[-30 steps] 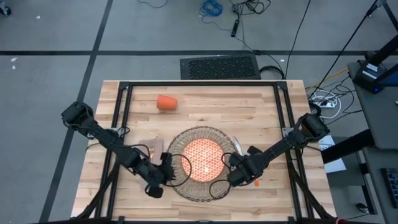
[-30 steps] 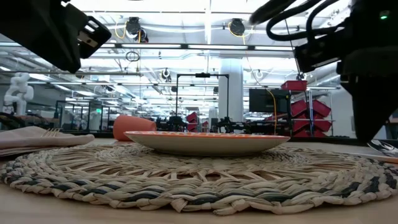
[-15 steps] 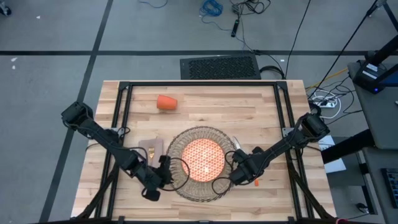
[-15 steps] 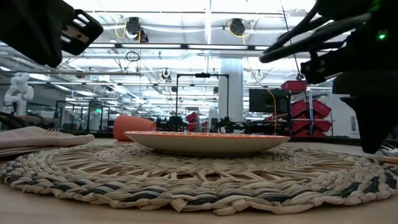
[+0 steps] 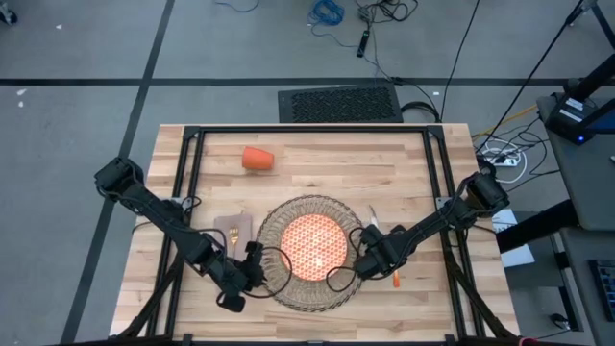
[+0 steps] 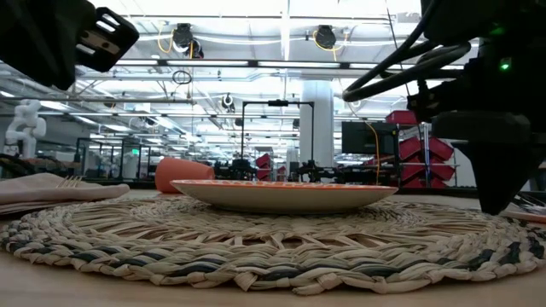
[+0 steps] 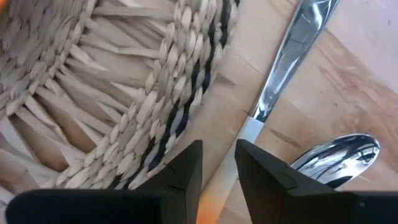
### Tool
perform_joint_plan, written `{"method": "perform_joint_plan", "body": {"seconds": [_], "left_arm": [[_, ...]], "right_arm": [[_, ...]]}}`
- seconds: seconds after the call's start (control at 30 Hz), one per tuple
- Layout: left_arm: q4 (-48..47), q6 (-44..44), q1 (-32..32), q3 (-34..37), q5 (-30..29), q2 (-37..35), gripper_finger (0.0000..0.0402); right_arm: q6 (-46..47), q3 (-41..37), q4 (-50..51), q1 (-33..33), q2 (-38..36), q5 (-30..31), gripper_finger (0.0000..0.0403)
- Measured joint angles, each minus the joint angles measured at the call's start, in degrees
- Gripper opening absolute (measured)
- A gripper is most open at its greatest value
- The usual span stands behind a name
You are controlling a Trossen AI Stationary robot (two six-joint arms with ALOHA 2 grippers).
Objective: Set table place
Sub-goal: Adjust the knife
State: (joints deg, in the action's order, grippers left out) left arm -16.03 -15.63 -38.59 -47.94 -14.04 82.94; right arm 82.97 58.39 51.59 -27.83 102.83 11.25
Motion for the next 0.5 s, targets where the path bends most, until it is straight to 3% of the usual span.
{"method": "perform_joint_plan", "body": {"seconds": [0.5], "left_arm": [[-1.54, 6.08, -0.33, 0.00, 1.99, 0.00, 0.0022]], "right_arm": [[13.85, -0.44, 0.48, -1.57, 0.17, 2.06, 0.0030]]}}
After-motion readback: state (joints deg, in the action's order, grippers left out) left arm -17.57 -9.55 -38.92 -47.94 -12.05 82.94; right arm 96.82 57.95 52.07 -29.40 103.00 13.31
